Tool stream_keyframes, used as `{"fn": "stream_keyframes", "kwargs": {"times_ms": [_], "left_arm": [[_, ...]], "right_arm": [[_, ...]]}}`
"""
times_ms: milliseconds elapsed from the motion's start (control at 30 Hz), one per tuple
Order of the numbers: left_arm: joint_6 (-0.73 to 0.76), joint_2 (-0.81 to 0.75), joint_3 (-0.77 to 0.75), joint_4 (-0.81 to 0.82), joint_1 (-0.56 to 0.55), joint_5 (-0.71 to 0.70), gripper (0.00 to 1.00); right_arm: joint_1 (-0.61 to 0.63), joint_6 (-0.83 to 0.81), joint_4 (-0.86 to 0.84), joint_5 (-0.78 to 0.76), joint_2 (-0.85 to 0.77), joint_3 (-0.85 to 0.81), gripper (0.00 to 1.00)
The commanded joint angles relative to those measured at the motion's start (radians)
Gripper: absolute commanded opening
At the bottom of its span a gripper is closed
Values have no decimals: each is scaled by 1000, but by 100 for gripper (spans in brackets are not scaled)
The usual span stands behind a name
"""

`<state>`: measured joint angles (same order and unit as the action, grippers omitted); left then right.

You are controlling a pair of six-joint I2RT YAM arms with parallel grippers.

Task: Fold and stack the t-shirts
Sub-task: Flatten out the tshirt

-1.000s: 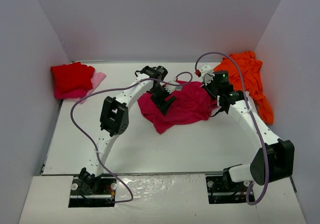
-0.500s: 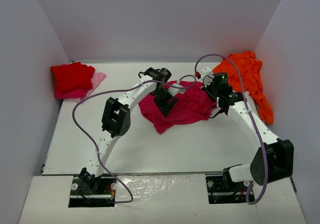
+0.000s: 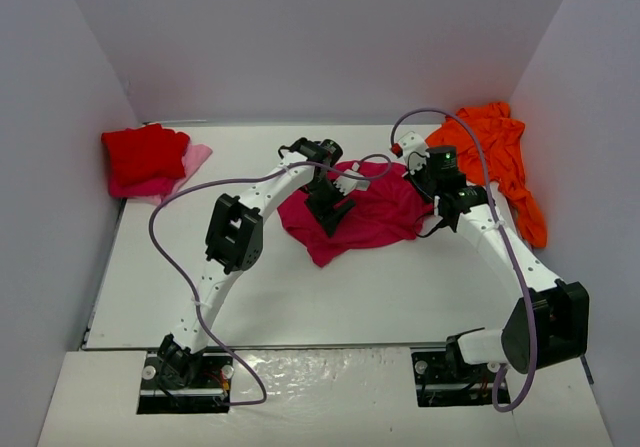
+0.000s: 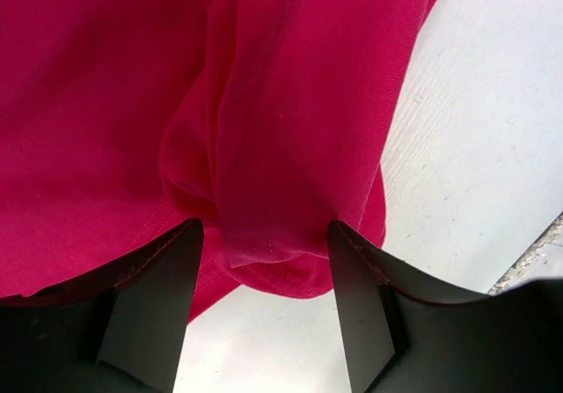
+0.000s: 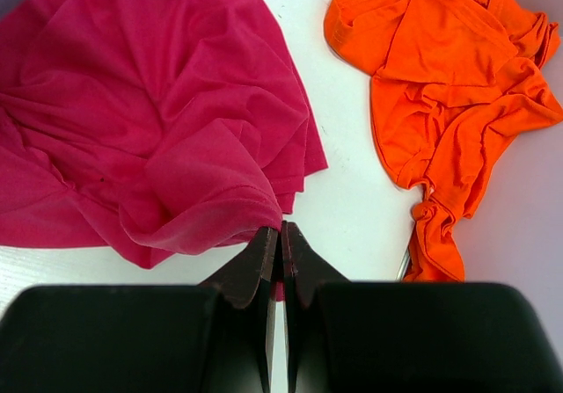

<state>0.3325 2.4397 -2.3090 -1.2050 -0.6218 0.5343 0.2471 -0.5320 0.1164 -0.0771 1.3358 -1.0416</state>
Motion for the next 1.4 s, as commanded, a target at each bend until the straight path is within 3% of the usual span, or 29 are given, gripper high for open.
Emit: {"fn": "stream_keyframes", "kwargs": {"times_ms": [0,100,200,267,333,500,633,767,900,1100,1233,1367], "left_arm": [[7,-51,5,-9,9,-19,57],[8,-49,9,-9,10,-11,57],[8,-38,2,-14,11,-2,43],[5,-25,-8,-17,8,-3,15],[-1,-17,-18,-21,10,-12,0],[7,-45,-15,-25,8,-47,0],[19,-163,-32,-23,19,-176,0],[38,-283,-152,-85,33,-281,0],[41,-442,-292,-113,66,-481,0],[82,-749,-242,-48,99,-643,0],[126,-947,-296,-163,118,-477,0],[132,-1099,-364,-191,261,-297,0]], "right_arm": [[-9,-2,-68,-26,-46,4,0],[-9,1,-69,-20,-41,6,0],[-9,4,-72,-17,-40,8,0],[-9,3,-73,-18,-40,9,0],[-10,1,-74,-21,-41,11,0],[-13,-5,-77,-30,-44,16,0],[-27,-10,-92,-50,-47,-5,0],[-55,1,-105,-71,-47,-87,0],[-81,32,-189,-116,-58,-171,0],[-103,72,-203,-83,-139,-304,0],[-104,82,-142,0,-204,-374,0],[-120,90,-38,44,-258,-460,0]]}}
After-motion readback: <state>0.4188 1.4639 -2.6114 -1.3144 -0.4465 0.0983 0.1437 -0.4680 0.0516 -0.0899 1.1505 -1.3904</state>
